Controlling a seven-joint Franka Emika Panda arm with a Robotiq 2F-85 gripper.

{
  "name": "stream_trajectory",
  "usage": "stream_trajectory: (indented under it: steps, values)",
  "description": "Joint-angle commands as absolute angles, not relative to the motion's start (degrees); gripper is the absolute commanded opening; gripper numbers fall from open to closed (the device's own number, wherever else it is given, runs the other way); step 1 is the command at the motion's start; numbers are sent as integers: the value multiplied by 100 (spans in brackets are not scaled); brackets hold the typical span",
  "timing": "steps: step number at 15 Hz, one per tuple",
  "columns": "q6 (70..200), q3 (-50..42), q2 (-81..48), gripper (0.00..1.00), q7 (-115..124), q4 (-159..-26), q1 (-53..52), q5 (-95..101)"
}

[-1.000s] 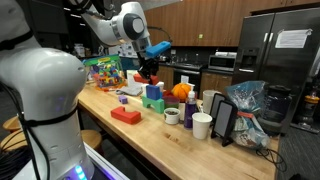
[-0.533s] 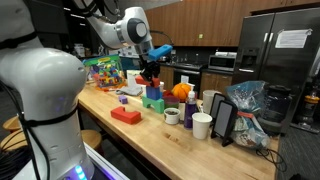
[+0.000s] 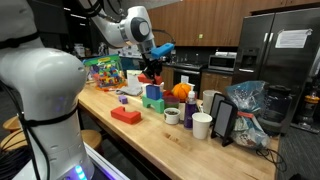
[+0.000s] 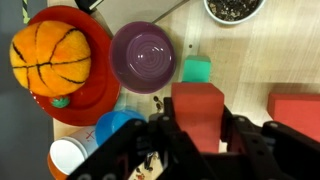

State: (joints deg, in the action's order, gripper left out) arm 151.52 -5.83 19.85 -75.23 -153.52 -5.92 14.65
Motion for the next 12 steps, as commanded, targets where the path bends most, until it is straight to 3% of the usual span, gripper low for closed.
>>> stream_trajectory:
  steps: [1, 12]
  values:
    - [15088, -559, 1851, 16, -7591, -15172, -512, 1435]
    - [15035, -605, 1590, 16, -7667, -15019, -445, 1355]
